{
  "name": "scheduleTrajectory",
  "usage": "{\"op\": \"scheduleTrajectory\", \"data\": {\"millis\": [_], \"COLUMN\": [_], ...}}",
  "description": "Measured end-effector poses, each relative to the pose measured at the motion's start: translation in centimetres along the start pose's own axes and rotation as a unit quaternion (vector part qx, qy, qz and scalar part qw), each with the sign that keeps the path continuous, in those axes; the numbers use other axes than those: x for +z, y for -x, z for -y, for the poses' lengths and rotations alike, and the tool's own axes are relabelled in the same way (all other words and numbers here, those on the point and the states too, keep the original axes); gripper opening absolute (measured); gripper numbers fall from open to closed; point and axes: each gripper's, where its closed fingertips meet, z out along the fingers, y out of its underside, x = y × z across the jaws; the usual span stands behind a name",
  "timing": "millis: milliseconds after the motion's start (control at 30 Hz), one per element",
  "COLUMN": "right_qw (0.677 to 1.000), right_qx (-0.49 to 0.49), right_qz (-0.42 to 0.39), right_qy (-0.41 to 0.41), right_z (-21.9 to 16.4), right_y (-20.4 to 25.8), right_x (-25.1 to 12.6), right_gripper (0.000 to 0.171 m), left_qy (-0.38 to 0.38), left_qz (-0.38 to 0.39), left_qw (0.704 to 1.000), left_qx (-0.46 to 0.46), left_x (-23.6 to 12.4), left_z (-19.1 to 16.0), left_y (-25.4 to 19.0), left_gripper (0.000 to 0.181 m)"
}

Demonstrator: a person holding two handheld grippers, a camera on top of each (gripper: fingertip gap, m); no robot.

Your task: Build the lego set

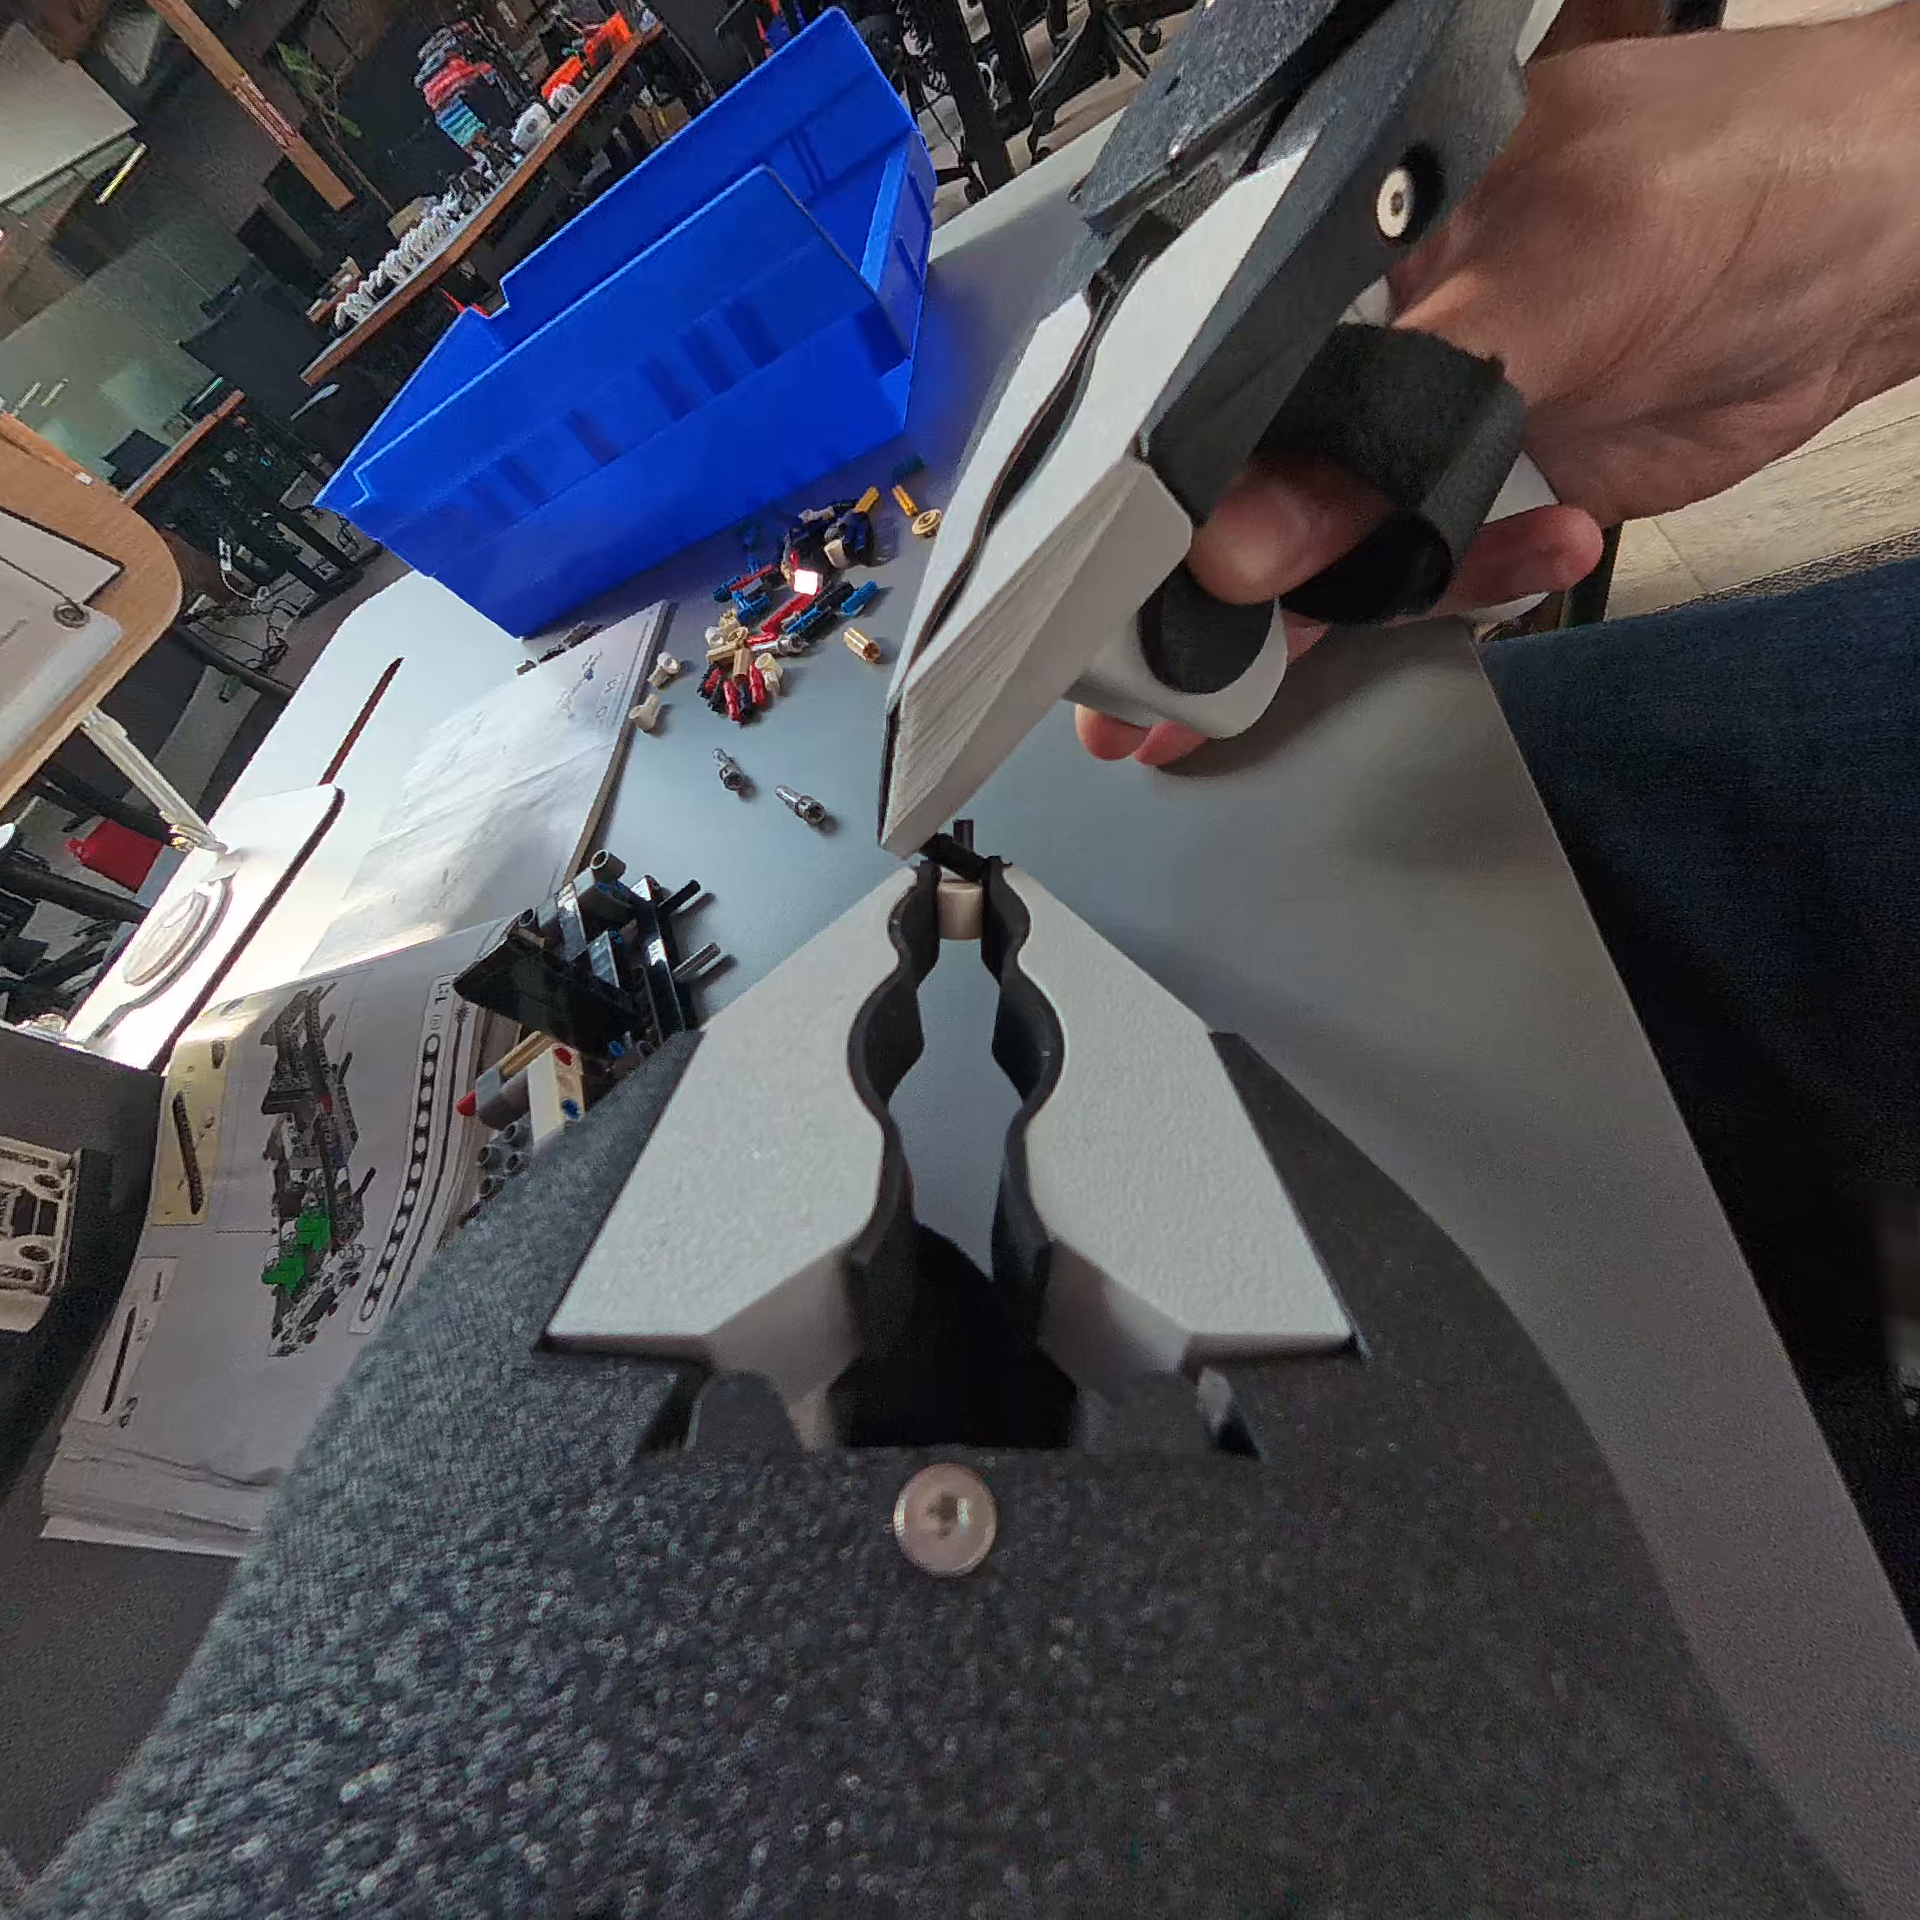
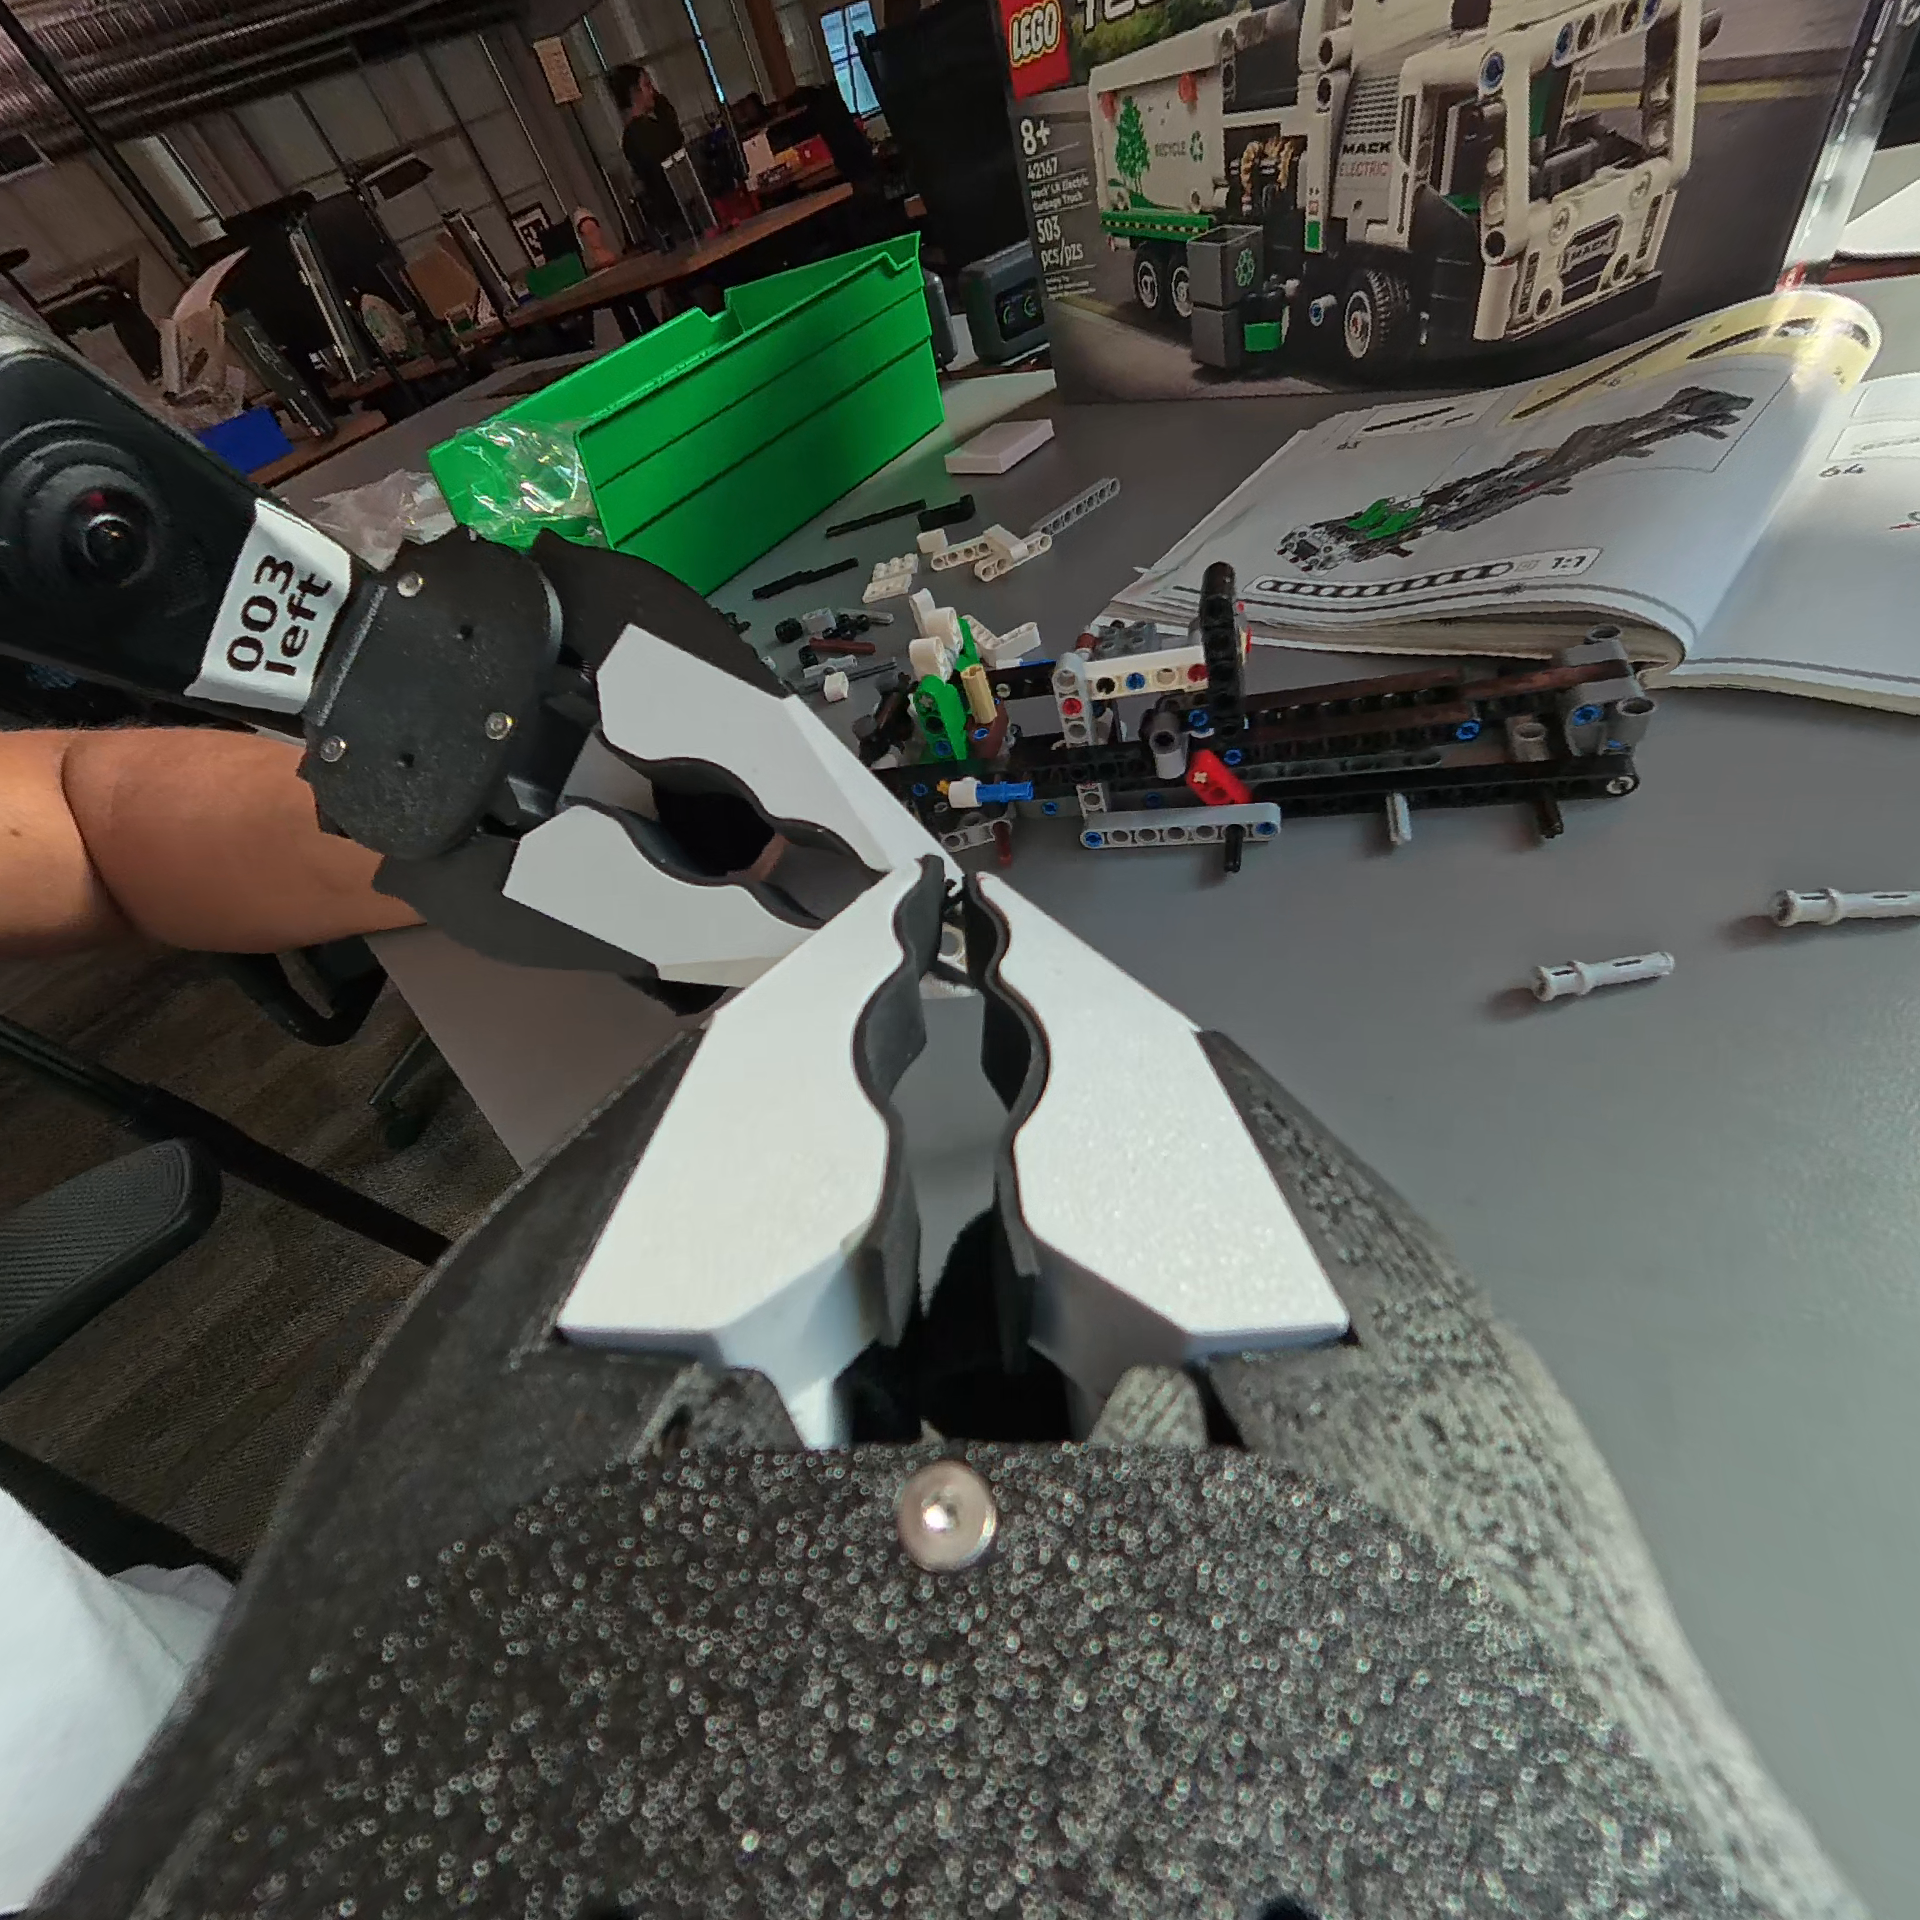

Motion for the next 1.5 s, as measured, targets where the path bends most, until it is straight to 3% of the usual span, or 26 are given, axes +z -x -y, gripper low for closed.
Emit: {"op": "scheduleTrajectory", "data": {"millis": [33, 567, 1100, 1500], "right_qw": [1.000, 0.998, 0.988, 0.985], "right_qx": [-0.002, 0.030, 0.029, 0.054], "right_qz": [-0.003, -0.043, -0.132, -0.127], "right_qy": [0.000, -0.020, -0.081, -0.101], "right_z": [0.0, 0.4, 1.8, 2.2], "right_y": [0.0, -1.2, -0.8, -0.7], "right_x": [0.0, 0.0, 0.8, 0.5], "right_gripper": [0.002, 0.002, 0.002, 0.002], "left_qy": [-0.001, 0.014, -0.004, -0.004], "left_qz": [0.000, -0.009, 0.009, 0.013], "left_qw": [1.000, 1.000, 0.992, 0.990], "left_qx": [-0.002, -0.013, -0.126, -0.144], "left_x": [0.0, 0.2, -0.2, -0.4], "left_z": [0.0, -0.4, 0.4, 0.1], "left_y": [0.0, -0.1, 1.3, 1.8], "left_gripper": [0.006, 0.006, 0.006, 0.006]}}
